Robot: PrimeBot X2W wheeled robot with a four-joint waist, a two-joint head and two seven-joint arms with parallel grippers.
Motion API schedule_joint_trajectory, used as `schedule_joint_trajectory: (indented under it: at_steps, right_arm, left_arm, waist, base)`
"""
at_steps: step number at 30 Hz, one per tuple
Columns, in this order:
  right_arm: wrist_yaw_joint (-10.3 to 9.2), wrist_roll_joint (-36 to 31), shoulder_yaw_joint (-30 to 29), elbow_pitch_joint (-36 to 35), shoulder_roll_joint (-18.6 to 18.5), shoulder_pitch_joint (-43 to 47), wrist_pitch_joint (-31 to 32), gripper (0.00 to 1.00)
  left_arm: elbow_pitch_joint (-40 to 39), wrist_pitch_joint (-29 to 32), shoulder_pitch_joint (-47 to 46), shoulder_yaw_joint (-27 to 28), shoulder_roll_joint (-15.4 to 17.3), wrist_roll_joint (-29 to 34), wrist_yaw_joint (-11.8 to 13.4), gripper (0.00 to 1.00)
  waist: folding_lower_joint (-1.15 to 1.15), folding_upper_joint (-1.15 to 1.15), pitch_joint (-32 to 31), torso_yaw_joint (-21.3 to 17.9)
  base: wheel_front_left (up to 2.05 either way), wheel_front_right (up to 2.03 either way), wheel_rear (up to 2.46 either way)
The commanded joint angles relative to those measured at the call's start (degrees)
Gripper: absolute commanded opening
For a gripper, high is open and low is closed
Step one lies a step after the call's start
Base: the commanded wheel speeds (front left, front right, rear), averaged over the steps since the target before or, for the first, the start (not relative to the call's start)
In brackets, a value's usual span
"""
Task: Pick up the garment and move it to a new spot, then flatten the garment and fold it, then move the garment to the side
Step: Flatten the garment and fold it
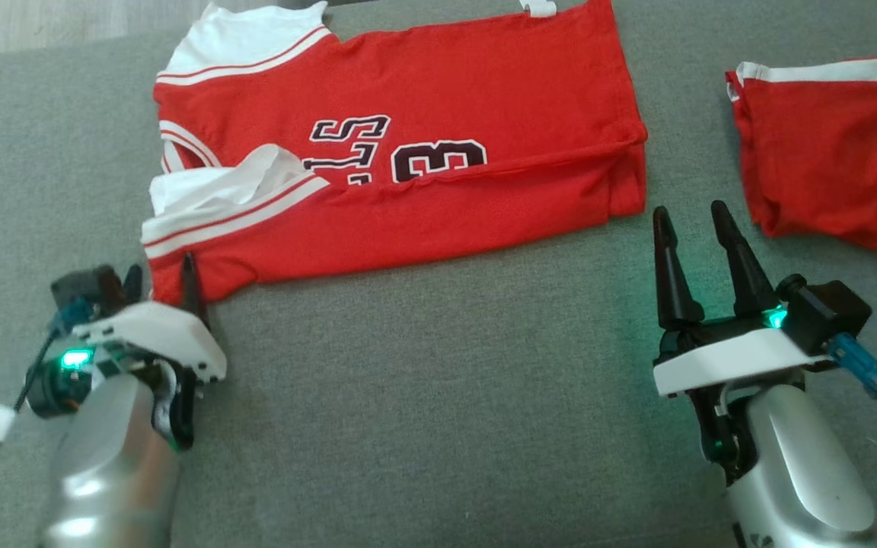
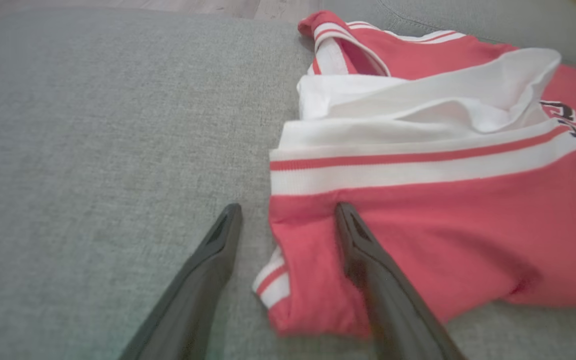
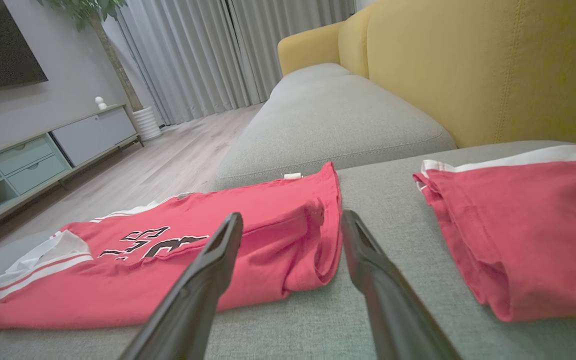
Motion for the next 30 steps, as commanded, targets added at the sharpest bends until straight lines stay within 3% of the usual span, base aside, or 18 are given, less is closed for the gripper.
schedule_joint_trajectory:
  at_steps: [1,2,3,4,15,21,30]
  right_arm:
    - [-0.04,0.32,1.70,-1.66,0.30,-1.37,-0.36,1.00]
    - [-0.04,0.38,1.74,-1.54,0.30,-1.37,-0.40,1.00]
    - [-0.04,0.44,1.66,-1.35,0.30,-1.40,-0.43,1.00]
    - [-0.04,0.44,1.43,-1.05,0.30,-1.44,-0.45,1.00]
    - [-0.04,-1.76,-4.91,8.72,0.30,-5.53,7.70,1.00]
    - [-0.04,0.43,-6.48,15.78,0.30,-10.11,10.61,1.00]
    - [-0.04,4.20,-10.37,33.07,0.30,-19.81,10.82,1.00]
  left_arm:
    - [1.23,1.88,-0.56,0.54,1.58,0.41,-0.23,1.00]
    - [1.85,2.33,-0.81,0.35,1.49,0.26,-0.71,1.00]
    - [2.30,2.55,-1.01,0.10,1.37,0.19,-1.20,0.29]
    - [2.54,2.44,-1.15,-0.07,1.20,0.08,-1.63,0.00]
    - [-4.60,-10.69,-2.23,-1.72,0.26,1.68,-3.28,0.00]
    - [-10.04,-12.09,-1.82,-3.51,0.23,3.04,-4.28,0.00]
    - [-16.29,-10.69,-0.64,-6.97,-0.10,4.37,-4.98,0.00]
  waist:
    - [-0.01,0.00,0.13,-0.08]
    - [-0.01,0.00,0.11,-0.01]
    - [-0.01,0.00,0.03,0.13]
    - [-0.01,0.00,-0.11,0.32]
    - [-0.01,0.00,-2.83,4.71]
    - [-0.01,0.00,-3.10,6.62]
    - [-0.01,0.00,-2.14,8.88]
  base:
    - [0.00,0.00,0.00]
    - [0.00,0.00,0.00]
    - [0.00,0.00,0.00]
    - [0.00,0.00,0.00]
    - [0.00,0.00,0.00]
    - [0.00,0.00,0.00]
    - [0.00,0.00,0.00]
